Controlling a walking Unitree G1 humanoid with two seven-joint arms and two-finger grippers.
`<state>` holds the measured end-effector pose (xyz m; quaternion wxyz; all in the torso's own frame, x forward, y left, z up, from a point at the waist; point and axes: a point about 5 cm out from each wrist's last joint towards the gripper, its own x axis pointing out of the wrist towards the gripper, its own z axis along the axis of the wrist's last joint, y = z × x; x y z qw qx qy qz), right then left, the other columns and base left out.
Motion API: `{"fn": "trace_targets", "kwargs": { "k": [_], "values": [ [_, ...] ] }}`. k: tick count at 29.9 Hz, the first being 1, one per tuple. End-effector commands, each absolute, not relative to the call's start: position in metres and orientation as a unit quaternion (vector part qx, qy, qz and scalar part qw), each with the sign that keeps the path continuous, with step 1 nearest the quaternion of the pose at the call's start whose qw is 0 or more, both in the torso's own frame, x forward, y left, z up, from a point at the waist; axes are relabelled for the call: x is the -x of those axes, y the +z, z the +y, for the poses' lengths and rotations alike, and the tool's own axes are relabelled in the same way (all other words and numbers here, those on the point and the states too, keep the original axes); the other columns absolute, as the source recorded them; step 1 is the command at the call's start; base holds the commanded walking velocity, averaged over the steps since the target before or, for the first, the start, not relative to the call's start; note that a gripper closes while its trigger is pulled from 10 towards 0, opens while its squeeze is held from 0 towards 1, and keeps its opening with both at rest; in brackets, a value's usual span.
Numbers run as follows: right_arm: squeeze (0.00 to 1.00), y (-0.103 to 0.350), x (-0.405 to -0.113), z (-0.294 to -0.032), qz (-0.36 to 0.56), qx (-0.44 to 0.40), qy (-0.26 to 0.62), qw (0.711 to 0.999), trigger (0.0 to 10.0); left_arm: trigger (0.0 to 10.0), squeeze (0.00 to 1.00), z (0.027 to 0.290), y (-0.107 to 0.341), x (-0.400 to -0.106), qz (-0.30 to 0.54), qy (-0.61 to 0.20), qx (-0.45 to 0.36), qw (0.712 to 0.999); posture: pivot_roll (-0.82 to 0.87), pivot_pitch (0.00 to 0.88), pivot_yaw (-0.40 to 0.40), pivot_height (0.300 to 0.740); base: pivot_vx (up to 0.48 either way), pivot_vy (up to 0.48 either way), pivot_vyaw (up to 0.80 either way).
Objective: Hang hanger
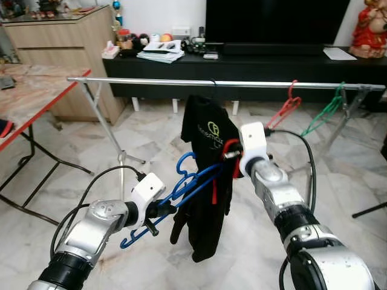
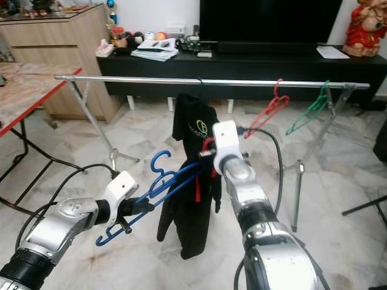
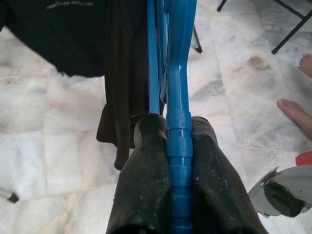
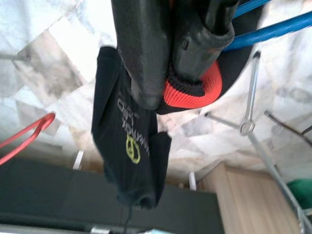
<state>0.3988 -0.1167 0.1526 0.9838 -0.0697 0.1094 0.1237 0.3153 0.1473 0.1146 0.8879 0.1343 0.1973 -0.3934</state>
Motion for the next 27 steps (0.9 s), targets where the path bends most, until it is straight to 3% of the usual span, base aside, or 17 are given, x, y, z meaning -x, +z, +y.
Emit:
{"fn": "trace_targets", "kwargs": {
  "k": [1,12,16,17,20,27],
  "values": [
    [0.0,0.177,-0.403,-0.103,0.065,0.068,0.146,0.985,10.0,10.0,0.0,0.147,0.123,-0.319,0.174,-0.388,-0.132,0.895,0.06,0.047,0.007,0.74,0.0,0.0,0.0],
    [0.0,0.197,-0.397,-0.073,0.031,0.023,0.194,0.98,10.0,10.0,0.0,0.142,0.126,-0.323,0.161,-0.385,-0.128,0.9,0.06,0.047,0.006,0.74,0.0,0.0,0.0],
    [0.0,0.211,-0.388,-0.053,0.017,-0.046,0.226,0.973,10.0,10.0,0.0,0.142,0.126,-0.322,0.16,-0.389,-0.126,0.898,0.06,0.049,0.006,0.74,0.0,0.0,0.0],
    [0.0,0.219,-0.377,-0.038,0.012,-0.083,0.251,0.964,10.0,10.0,0.0,0.141,0.128,-0.323,0.155,-0.389,-0.121,0.9,0.06,0.051,0.006,0.74,0.0,0.0,0.0],
    [0.0,0.217,-0.37,-0.031,0.014,-0.085,0.266,0.96,10.0,10.0,0.0,0.14,0.129,-0.323,0.151,-0.391,-0.117,0.9,0.06,0.051,0.006,0.74,0.0,0.0,0.0],
    [0.0,0.191,-0.372,-0.056,0.04,-0.013,0.236,0.971,10.0,10.0,0.0,0.14,0.132,-0.324,0.139,-0.385,-0.107,0.906,0.06,0.051,0.003,0.74,0.0,0.0,0.0]
  ]
}}
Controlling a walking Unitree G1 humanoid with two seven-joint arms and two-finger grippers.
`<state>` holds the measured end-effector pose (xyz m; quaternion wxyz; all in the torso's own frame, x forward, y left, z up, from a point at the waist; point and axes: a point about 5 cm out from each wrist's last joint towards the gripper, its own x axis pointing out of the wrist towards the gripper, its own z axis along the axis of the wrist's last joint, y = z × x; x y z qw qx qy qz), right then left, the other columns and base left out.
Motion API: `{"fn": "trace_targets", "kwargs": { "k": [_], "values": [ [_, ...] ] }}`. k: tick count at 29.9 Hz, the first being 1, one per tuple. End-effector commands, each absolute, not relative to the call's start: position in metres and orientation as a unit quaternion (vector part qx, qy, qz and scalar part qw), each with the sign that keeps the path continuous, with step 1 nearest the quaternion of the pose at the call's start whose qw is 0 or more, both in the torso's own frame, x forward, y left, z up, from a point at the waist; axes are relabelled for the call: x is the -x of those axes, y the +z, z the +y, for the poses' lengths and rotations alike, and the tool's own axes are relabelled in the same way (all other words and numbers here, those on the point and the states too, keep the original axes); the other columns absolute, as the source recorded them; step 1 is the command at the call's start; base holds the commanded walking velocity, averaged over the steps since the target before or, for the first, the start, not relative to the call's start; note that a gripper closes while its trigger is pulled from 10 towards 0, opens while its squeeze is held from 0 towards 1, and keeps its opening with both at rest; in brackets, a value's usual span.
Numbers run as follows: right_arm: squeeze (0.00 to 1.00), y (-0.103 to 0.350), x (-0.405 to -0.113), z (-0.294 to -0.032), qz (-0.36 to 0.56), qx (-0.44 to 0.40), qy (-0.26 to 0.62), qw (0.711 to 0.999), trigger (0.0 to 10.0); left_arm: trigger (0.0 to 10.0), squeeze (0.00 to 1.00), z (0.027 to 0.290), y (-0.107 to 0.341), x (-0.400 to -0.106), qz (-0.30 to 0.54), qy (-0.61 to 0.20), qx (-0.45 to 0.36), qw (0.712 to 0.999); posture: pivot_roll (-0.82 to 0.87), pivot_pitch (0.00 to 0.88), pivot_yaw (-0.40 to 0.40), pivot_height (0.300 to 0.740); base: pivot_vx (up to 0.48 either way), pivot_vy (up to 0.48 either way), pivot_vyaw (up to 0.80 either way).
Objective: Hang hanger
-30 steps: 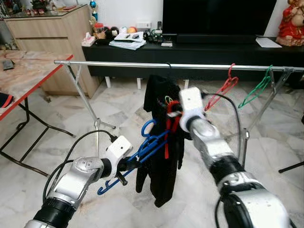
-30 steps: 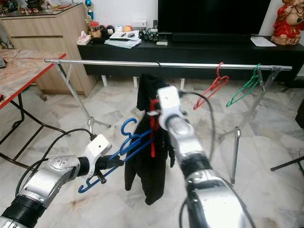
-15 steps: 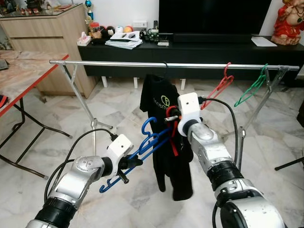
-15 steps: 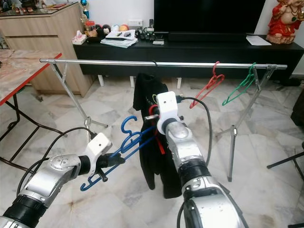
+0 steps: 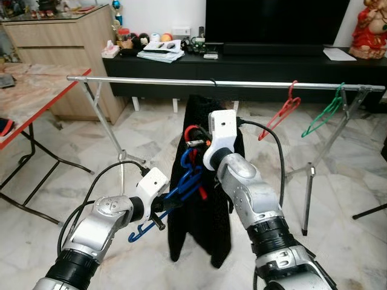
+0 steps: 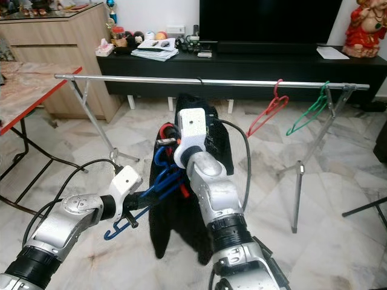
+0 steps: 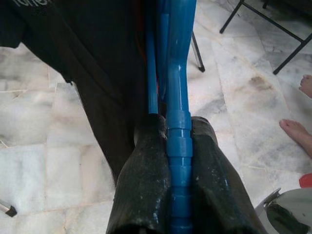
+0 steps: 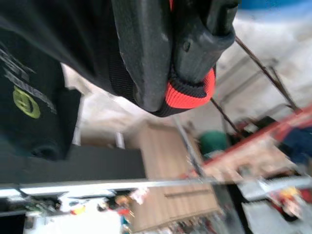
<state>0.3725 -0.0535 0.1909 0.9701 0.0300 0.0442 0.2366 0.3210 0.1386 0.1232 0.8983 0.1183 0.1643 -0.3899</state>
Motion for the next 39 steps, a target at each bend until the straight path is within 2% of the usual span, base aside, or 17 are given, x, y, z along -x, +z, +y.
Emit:
{"fn": "trace_targets", "kwargs": {
  "k": [1,6,9,13,18,26,39],
  "values": [
    [0.0,0.191,-0.372,-0.056,0.04,-0.013,0.236,0.971,10.0,10.0,0.0,0.14,0.132,-0.324,0.139,-0.385,-0.107,0.906,0.06,0.051,0.003,0.74,0.0,0.0,0.0],
    [0.0,0.182,-0.369,-0.079,0.053,0.03,0.225,0.973,10.0,10.0,0.0,0.142,0.135,-0.328,0.124,-0.367,-0.1,0.916,0.06,0.049,0.002,0.74,0.0,0.0,0.0],
    [0.0,0.176,-0.372,-0.095,0.058,0.06,0.201,0.976,10.0,10.0,0.0,0.141,0.136,-0.328,0.124,-0.372,-0.097,0.915,0.05,0.046,0.005,0.74,0.0,0.0,0.0],
    [0.0,0.179,-0.373,-0.103,0.043,0.074,0.209,0.974,10.0,10.0,0.0,0.14,0.134,-0.326,0.129,-0.384,-0.094,0.91,0.05,0.042,0.007,0.74,0.0,0.0,0.0],
    [0.0,0.2,-0.363,-0.091,-0.023,0.068,0.316,0.946,10.0,10.0,0.0,0.138,0.132,-0.324,0.134,-0.395,-0.09,0.905,0.05,0.035,0.011,0.74,0.0,0.0,0.0],
    [0.0,0.197,-0.352,-0.087,-0.026,0.127,0.402,0.907,10.0,10.0,0.0,0.134,0.131,-0.321,0.139,-0.412,-0.087,0.896,0.05,0.034,0.013,0.74,0.0,0.0,0.0],
    [0.0,0.197,-0.352,-0.087,-0.026,0.127,0.402,0.907,10.0,10.0,0.0,0.134,0.131,-0.321,0.139,-0.412,-0.087,0.896,0.05,0.034,0.013,0.74,0.0,0.0,0.0]
  ]
}}
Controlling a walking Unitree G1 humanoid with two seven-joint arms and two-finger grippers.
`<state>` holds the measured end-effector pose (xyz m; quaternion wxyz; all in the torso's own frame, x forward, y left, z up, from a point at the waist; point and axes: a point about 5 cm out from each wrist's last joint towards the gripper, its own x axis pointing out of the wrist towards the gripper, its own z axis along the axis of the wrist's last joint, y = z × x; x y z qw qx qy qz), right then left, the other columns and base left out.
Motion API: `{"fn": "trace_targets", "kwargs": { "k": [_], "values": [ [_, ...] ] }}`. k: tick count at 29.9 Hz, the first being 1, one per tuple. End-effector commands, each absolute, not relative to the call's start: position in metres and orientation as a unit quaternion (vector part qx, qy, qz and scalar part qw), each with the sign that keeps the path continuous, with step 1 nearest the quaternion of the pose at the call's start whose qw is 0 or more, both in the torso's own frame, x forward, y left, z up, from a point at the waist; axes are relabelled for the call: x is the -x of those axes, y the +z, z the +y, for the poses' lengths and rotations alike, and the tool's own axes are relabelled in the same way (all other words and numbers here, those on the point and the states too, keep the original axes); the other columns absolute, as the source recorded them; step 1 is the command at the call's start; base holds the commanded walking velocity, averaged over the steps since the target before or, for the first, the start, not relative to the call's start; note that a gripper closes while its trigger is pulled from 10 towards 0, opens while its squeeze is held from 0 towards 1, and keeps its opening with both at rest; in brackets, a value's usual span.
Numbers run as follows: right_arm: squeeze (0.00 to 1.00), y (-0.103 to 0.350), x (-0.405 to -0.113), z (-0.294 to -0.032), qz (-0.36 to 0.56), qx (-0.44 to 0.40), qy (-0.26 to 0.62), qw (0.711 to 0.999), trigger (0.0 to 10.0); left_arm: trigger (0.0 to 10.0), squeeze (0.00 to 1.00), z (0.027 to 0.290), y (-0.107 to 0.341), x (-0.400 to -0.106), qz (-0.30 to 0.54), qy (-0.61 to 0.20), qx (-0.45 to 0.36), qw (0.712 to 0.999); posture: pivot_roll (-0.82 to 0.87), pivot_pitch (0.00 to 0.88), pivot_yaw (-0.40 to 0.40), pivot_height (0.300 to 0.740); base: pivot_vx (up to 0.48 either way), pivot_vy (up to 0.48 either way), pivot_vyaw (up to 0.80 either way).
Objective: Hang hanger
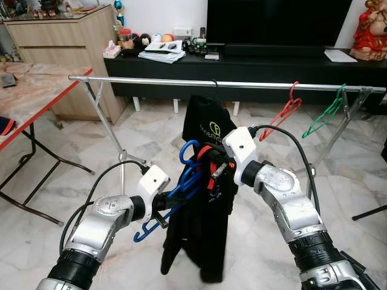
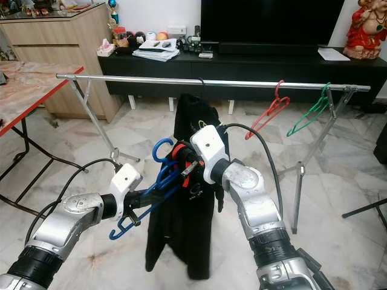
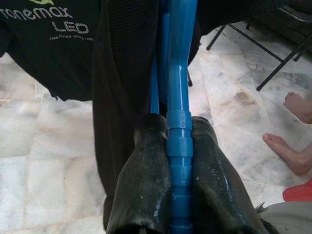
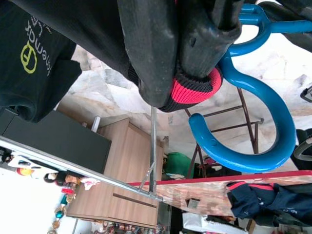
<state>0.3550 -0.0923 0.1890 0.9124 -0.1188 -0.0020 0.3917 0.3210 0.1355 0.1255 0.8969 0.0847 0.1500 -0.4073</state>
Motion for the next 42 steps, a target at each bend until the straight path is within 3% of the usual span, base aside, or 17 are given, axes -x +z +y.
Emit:
{"fn": "trace_targets", "kwargs": {
  "k": [1,16,18,19,20,26,32,42],
  "values": [
    [0.0,0.197,-0.352,-0.087,-0.026,0.127,0.402,0.907,10.0,10.0,0.0,0.134,0.131,-0.321,0.139,-0.412,-0.087,0.896,0.05,0.034,0.013,0.74,0.0,0.0,0.0],
    [0.0,0.197,-0.352,-0.087,-0.026,0.127,0.402,0.907,10.0,10.0,0.0,0.134,0.131,-0.321,0.139,-0.412,-0.087,0.896,0.05,0.034,0.013,0.74,0.0,0.0,0.0],
    [0.0,0.197,-0.349,-0.088,-0.028,0.138,0.419,0.897,10.0,10.0,0.0,0.134,0.131,-0.321,0.141,-0.416,-0.087,0.894,0.05,0.034,0.013,0.74,0.0,0.0,0.0],
    [0.0,0.201,-0.339,-0.101,-0.052,0.19,0.451,0.871,10.0,10.0,0.0,0.135,0.129,-0.318,0.152,-0.426,-0.089,0.887,0.04,0.049,0.026,0.74,0.0,0.0,0.0],
    [0.0,0.202,-0.336,-0.104,-0.057,0.203,0.459,0.863,10.0,10.0,0.0,0.136,0.129,-0.317,0.154,-0.429,-0.089,0.886,0.04,0.049,0.026,0.74,0.0,0.0,0.0],
    [0.0,0.191,-0.337,-0.111,-0.031,0.239,0.453,0.858,10.0,10.0,0.0,0.136,0.128,-0.316,0.157,-0.43,-0.09,0.884,0.04,0.049,0.024,0.74,0.0,0.0,0.0],
    [0.0,0.193,-0.33,-0.107,-0.045,0.22,0.477,0.849,10.0,10.0,0.0,0.135,0.128,-0.316,0.157,-0.436,-0.089,0.881,0.04,0.049,0.025,0.74,0.0,0.0,0.0],
    [0.0,0.198,-0.303,-0.092,-0.074,0.185,0.572,0.796,10.0,10.0,0.0,0.134,0.129,-0.316,0.156,-0.438,-0.089,0.881,0.04,0.052,0.027,0.74,0.0,0.0,0.0]
  ]
}}
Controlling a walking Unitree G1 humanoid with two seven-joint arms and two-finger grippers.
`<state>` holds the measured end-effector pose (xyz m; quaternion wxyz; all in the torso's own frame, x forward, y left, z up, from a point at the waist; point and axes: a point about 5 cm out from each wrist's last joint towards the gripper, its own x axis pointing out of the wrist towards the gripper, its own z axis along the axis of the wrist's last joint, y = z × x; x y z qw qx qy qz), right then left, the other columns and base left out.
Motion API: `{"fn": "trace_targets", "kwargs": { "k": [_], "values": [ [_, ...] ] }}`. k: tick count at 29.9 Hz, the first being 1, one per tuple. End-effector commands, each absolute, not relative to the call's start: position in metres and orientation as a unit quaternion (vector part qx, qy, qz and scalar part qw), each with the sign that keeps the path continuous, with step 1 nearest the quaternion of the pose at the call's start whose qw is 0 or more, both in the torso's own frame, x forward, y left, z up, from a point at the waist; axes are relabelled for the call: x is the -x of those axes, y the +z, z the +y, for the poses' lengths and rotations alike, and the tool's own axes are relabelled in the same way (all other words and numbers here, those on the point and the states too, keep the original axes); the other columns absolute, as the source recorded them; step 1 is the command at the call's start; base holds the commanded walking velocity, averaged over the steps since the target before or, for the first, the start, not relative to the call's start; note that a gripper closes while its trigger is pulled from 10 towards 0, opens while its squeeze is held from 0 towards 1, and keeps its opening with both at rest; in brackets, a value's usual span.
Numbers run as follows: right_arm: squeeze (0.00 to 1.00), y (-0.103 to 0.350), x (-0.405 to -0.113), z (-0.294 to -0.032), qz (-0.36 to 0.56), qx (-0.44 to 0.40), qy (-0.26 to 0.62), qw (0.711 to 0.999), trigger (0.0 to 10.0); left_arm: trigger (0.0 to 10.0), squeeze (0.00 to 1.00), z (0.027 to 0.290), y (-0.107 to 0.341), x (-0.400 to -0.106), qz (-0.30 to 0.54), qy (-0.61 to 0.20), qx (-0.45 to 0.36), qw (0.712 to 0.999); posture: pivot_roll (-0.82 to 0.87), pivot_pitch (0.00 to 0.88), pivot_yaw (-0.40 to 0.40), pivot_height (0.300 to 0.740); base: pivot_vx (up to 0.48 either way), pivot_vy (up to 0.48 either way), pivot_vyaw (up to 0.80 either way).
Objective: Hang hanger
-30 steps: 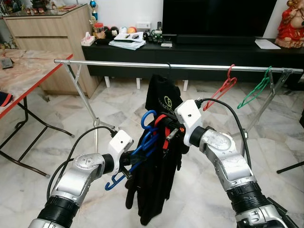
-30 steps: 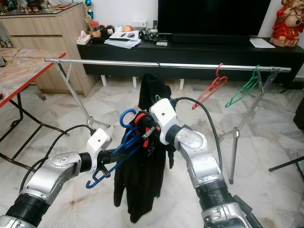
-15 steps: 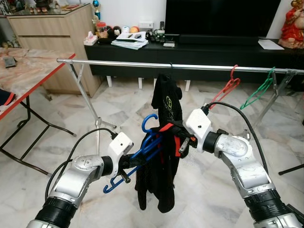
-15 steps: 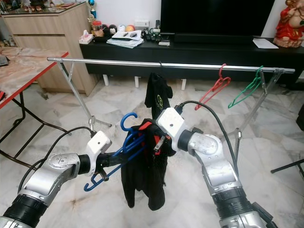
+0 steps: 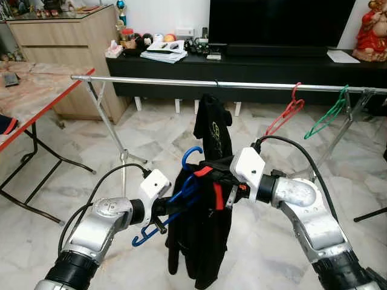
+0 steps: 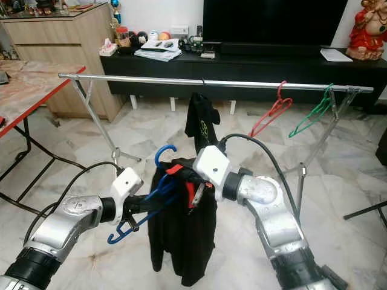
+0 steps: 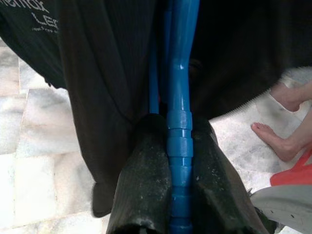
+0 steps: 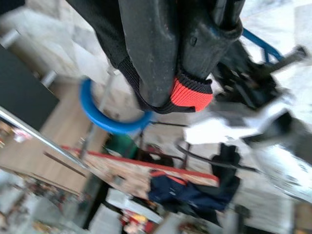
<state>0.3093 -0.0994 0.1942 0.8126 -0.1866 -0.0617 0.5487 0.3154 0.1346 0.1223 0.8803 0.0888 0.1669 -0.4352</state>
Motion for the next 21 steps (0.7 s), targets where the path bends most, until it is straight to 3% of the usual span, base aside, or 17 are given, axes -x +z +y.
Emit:
{"fn": "trace_targets", "kwargs": {
  "k": [1,13,14,15,16,17,21],
  "values": [
    [0.0,0.197,-0.302,-0.093,-0.07,0.185,0.572,0.796,10.0,10.0,0.0,0.133,0.129,-0.316,0.156,-0.439,-0.089,0.881,0.04,0.052,0.027,0.74,0.0,0.0,0.0],
    [0.0,0.181,-0.307,-0.104,-0.024,0.205,0.541,0.815,10.0,10.0,0.0,0.132,0.129,-0.316,0.154,-0.44,-0.088,0.88,0.04,0.049,0.027,0.74,0.0,0.0,0.0],
    [0.34,0.181,-0.308,-0.105,-0.021,0.205,0.539,0.816,10.0,10.0,0.0,0.132,0.129,-0.316,0.152,-0.441,-0.088,0.88,0.04,0.047,0.026,0.74,0.0,0.0,0.0],
    [0.34,0.181,-0.308,-0.105,-0.02,0.205,0.539,0.817,10.0,10.0,0.0,0.132,0.129,-0.316,0.152,-0.441,-0.088,0.88,0.04,0.047,0.026,0.74,0.0,0.0,0.0],
    [0.74,0.18,-0.309,-0.105,-0.019,0.207,0.537,0.818,10.0,10.0,0.0,0.132,0.129,-0.316,0.151,-0.441,-0.087,0.88,0.04,0.045,0.025,0.74,0.0,0.0,0.0],
    [1.0,0.18,-0.31,-0.106,-0.019,0.209,0.534,0.819,10.0,10.0,0.0,0.132,0.13,-0.316,0.15,-0.441,-0.086,0.88,0.04,0.045,0.025,0.74,0.0,0.0,0.0],
    [1.0,0.179,-0.313,-0.107,-0.014,0.216,0.525,0.823,10.0,10.0,0.0,0.131,0.131,-0.316,0.147,-0.443,-0.082,0.881,0.04,0.043,0.024,0.74,0.0,0.0,0.0]
  ]
}}
